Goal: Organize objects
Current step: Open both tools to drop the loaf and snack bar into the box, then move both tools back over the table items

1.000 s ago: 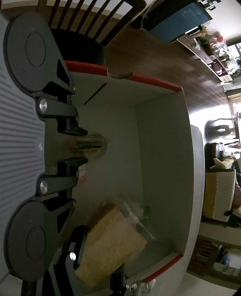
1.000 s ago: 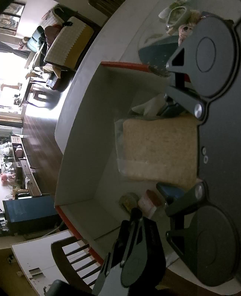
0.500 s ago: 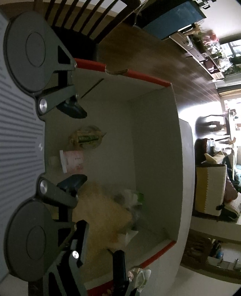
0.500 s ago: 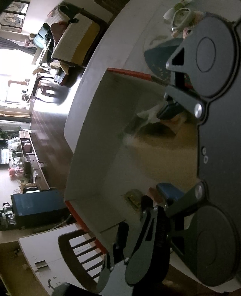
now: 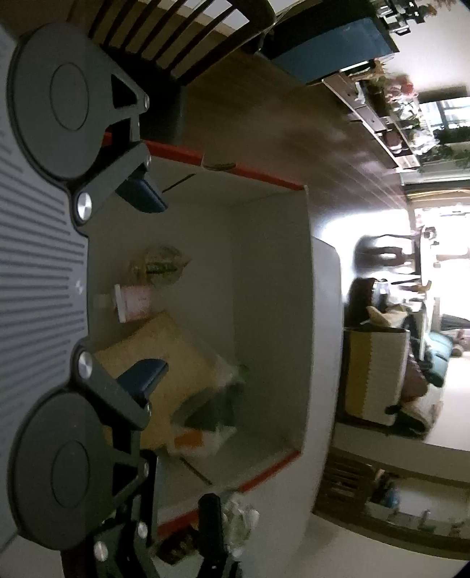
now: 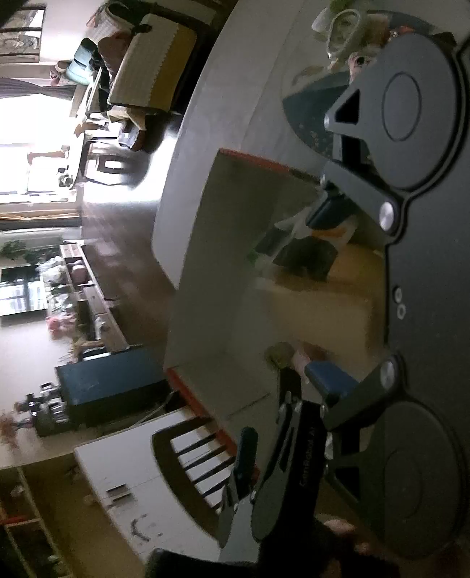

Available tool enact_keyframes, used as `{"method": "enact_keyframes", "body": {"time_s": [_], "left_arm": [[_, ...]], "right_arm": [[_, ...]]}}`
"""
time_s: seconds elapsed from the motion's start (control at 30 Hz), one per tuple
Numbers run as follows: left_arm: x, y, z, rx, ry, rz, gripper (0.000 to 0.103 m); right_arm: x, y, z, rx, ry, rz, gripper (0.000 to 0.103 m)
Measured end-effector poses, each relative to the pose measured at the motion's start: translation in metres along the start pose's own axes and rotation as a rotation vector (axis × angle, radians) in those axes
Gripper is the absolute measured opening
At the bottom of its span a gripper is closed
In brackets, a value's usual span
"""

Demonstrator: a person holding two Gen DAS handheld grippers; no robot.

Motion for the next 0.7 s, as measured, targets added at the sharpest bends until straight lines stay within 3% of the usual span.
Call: {"method": "enact_keyframes", "body": {"time_s": [0.1, 0.2, 0.43, 0.7], "left_arm": [[-0.011, 0.008, 0.003, -0.004, 0.025, 0.024, 0.091], [-0.023, 0.017, 0.005, -0.004, 0.051, 0.038, 0.099], [-0.045, 0.043, 0.009, -0.006, 0.099, 0.07, 0.101], [-0.064, 0.092, 0.018, -0.023, 0.131, 0.118, 0.103]], "right_arm": [[-0.02, 0.007, 0.004, 0.044, 0.039, -0.071, 0.081], [-0.044, 0.015, 0.01, 0.056, 0.088, -0.107, 0.082], [-0.085, 0.028, 0.034, 0.007, 0.14, -0.113, 0.083], [-0.118, 0.059, 0.066, 0.033, 0.167, -0.111, 0.084]]}}
Point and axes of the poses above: each gripper's, at about its wrist camera, not at the fingertips, and x roughly the way its jaws point, y to its right, z to its underside, the point moved 7 cm from there along x, roughly the way its jaws point, and after that the axes turned 11 degrees about -y, right-handed, at the moved point
